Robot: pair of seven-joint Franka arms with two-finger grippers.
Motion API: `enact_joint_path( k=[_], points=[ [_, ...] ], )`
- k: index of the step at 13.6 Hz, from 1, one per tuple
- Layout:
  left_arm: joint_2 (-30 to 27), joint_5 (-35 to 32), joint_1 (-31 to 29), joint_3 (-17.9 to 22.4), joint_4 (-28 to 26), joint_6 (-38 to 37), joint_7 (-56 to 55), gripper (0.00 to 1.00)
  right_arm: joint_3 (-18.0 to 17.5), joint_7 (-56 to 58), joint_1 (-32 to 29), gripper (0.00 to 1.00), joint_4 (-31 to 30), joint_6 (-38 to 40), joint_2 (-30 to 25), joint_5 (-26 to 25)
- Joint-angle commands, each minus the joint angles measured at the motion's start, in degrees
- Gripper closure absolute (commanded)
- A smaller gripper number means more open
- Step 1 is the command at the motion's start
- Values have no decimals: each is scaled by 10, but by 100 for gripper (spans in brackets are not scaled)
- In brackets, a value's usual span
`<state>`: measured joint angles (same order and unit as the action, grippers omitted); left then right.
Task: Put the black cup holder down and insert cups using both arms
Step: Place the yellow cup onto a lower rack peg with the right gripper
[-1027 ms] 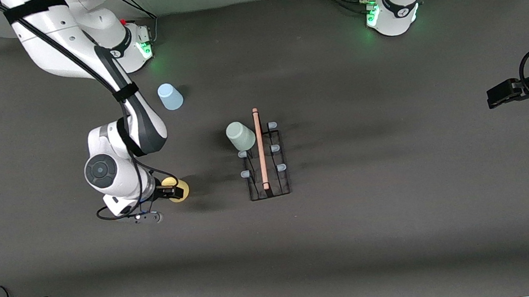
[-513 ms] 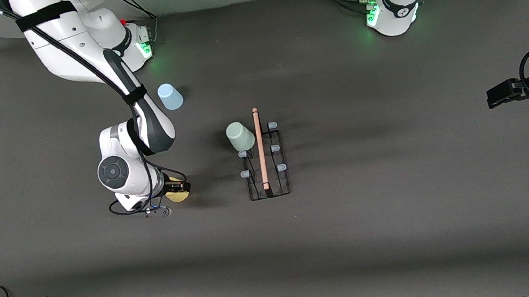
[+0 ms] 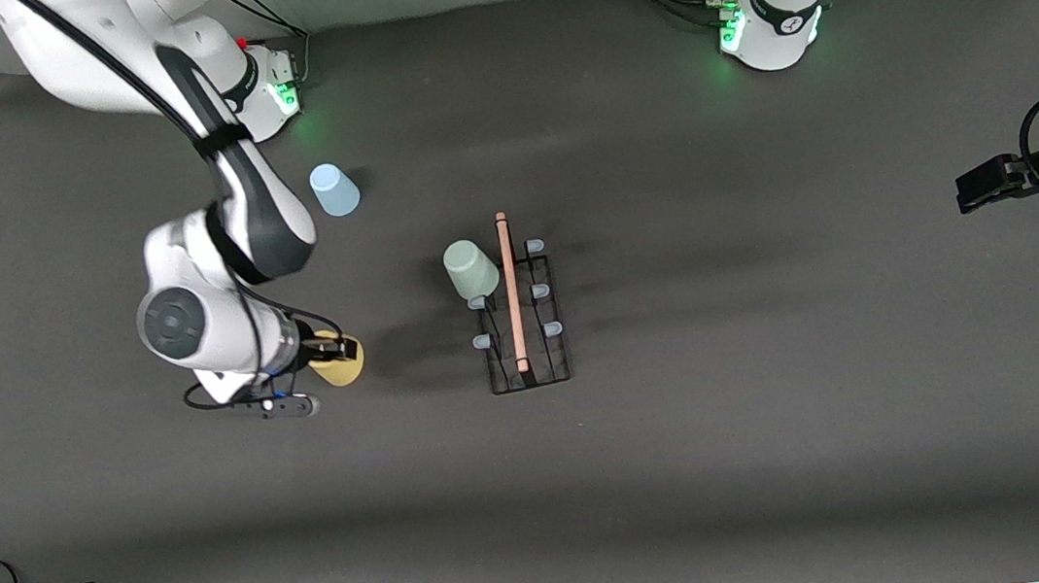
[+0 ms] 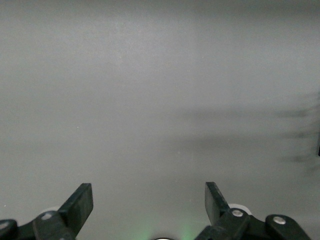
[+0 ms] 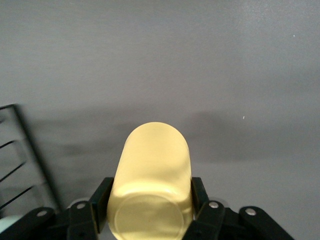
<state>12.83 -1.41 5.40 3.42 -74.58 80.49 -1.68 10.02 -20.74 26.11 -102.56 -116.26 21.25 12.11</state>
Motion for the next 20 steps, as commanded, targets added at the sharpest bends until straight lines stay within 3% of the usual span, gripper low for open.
enact_joint_path(
  k=[1, 3, 10, 18, 20],
  points=[
    [-12, 4, 2, 4, -12, -4, 6, 0, -1, -55, 9, 100, 39, 36, -17, 24],
    [-11, 4, 2, 3, -12, -4, 6, 0, 0, -117, 40, 100, 78, 35, -9, 25],
    [-11, 4, 1, 3, -12, -4, 6, 0, 2, -304, 126, 100, 225, 26, 93, 13],
    [-11, 4, 1, 4, -12, -4, 6, 0, 4, -366, 168, 100, 238, -56, 158, -4],
    [-11, 4, 1, 3, -12, -4, 6, 0, 4, -367, 167, 80, 235, -56, 158, -16]
  ],
)
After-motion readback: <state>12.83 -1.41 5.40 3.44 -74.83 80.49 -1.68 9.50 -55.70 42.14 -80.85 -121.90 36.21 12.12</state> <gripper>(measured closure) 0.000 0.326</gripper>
